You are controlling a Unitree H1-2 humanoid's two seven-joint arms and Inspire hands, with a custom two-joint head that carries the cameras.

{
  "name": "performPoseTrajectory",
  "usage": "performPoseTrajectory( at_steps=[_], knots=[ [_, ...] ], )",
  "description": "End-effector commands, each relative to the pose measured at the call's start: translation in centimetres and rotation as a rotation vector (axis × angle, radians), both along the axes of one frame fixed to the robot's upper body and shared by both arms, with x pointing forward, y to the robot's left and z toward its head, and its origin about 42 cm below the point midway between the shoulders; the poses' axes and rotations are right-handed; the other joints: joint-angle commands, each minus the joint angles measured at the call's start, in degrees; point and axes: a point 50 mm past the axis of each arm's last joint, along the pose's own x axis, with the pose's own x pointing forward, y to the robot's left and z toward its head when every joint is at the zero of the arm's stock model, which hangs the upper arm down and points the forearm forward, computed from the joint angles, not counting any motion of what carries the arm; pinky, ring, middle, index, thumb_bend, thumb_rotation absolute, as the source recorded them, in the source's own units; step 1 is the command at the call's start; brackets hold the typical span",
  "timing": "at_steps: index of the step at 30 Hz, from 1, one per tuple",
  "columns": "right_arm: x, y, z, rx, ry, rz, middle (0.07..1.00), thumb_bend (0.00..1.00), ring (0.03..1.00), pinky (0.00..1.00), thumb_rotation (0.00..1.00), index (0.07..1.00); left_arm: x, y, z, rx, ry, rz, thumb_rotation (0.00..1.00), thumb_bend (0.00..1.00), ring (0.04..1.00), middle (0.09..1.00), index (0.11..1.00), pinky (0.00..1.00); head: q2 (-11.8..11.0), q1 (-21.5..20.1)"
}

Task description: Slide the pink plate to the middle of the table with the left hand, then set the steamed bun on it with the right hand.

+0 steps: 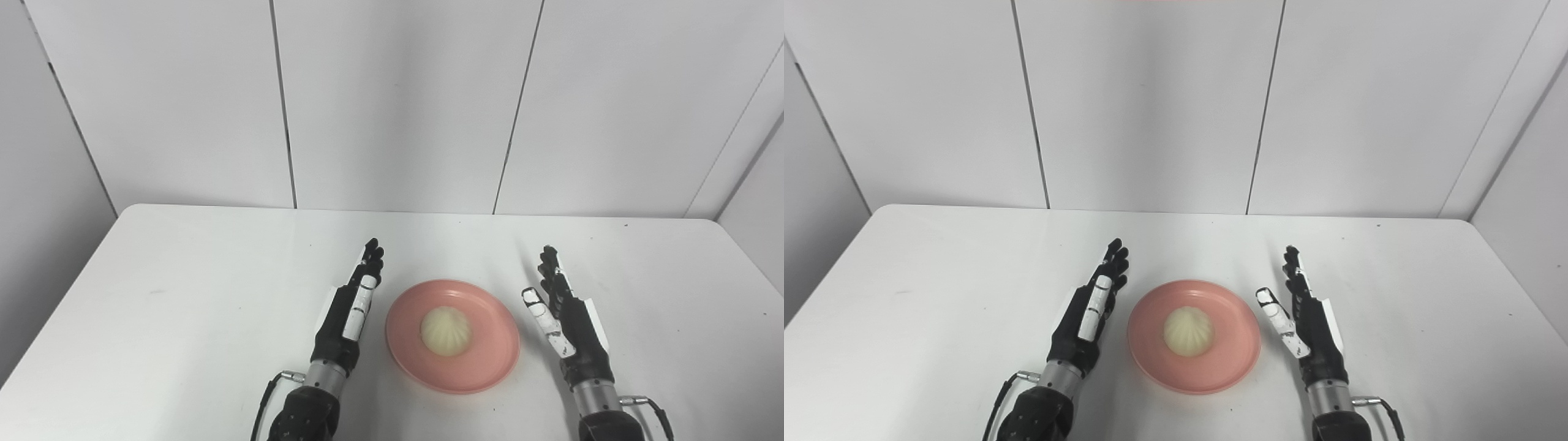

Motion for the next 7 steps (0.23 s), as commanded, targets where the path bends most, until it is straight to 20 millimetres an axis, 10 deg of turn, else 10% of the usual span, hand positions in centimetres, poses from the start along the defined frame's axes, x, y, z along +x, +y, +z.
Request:
performPoseTrajectory(
  at_steps=[1,7],
  knots=[
    [0.56,-0.01,1.25,0.03,-0.029,0.021,0.995,0.57,0.999,1.0,0.9,0.989,-0.57,0.99,-1.45,0.011,0.027,0.025,1.0,0.66,1.0,1.0,1.0,1.0,0.13,0.06],
    [0.45,-0.23,1.16,0.078,0.037,0.042,0.983,0.61,0.993,1.0,1.0,0.978,-0.57,1.12,-1.49,0.005,0.038,0.031,1.0,0.64,1.0,1.0,1.0,1.0,0.26,-0.05]
  ],
)
